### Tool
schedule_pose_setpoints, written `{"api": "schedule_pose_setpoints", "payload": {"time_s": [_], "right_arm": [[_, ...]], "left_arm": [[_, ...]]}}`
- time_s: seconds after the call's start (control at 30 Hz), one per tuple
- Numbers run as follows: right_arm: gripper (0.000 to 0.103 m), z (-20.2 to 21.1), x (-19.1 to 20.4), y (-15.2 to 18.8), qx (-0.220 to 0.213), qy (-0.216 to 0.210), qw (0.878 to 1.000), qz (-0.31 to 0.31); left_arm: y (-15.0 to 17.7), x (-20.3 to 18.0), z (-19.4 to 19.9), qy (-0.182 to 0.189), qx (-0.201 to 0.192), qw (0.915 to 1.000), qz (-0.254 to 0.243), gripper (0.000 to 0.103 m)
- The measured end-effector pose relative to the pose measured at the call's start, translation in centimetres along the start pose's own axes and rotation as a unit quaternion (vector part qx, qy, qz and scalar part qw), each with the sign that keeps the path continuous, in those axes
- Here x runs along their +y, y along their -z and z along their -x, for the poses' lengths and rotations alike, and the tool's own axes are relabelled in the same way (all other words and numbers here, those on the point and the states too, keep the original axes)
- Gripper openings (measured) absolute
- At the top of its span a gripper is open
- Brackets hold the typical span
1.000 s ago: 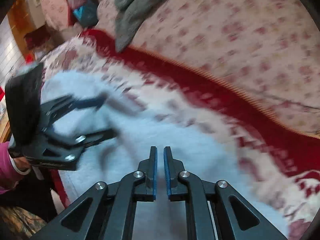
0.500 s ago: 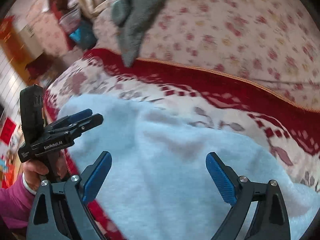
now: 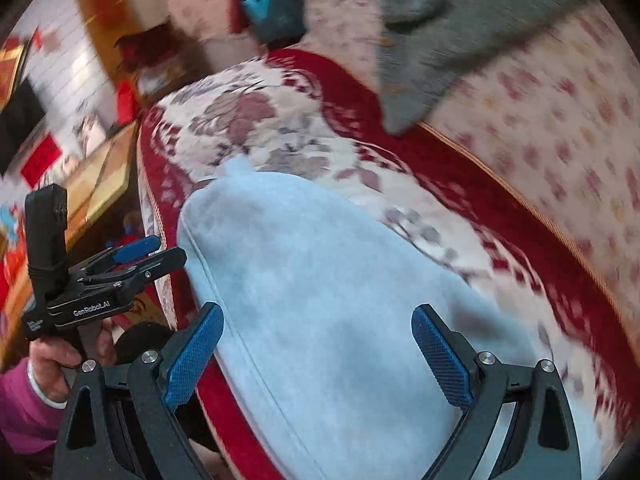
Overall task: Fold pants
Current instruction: 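Grasp the waistband by the brown tags with the right gripper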
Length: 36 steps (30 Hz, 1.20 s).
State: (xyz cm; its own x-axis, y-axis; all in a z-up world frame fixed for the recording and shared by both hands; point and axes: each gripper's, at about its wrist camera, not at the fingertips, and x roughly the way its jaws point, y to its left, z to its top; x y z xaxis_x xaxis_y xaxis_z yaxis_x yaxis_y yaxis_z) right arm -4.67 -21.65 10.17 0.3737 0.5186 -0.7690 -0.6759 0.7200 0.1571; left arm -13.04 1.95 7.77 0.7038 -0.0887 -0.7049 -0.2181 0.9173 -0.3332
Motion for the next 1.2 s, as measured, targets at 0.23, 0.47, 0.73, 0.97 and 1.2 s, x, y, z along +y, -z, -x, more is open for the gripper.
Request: {"api": "schedule_pose_setpoints", "payload": {"time_s": [0.23,0.47,0.73,0.97,1.2], "right_arm": [[0.098,-5.0,3.4,-5.8,0.011,-0.014,0.998,0.062],[0.097,-11.0,6.3,-10.5,0.038,-0.031,0.993,0.103],[0.097,-17.6,6.1,-12.3,0.096,-0.048,0.986,0.126],[0.07,-19.6,6.6,-11.8,0.098,-0.082,0.981,0.143],[0.03,-18.8,7.8,-12.4,0.099,-0.092,0.974,0.181]], "left_arm": [[-0.4,2.2,-0.9,-0.005,0.003,0.9997,0.023,0.087],[-1.1,3.4,-2.4,-0.003,0.012,0.9994,0.032,0.087],[-1.9,3.6,-5.0,0.004,0.026,0.9992,0.029,0.09],[-2.0,3.7,-7.2,0.021,0.045,0.9979,0.042,0.09],[-2.6,4.3,-8.4,0.044,0.034,0.9951,0.082,0.09]]}}
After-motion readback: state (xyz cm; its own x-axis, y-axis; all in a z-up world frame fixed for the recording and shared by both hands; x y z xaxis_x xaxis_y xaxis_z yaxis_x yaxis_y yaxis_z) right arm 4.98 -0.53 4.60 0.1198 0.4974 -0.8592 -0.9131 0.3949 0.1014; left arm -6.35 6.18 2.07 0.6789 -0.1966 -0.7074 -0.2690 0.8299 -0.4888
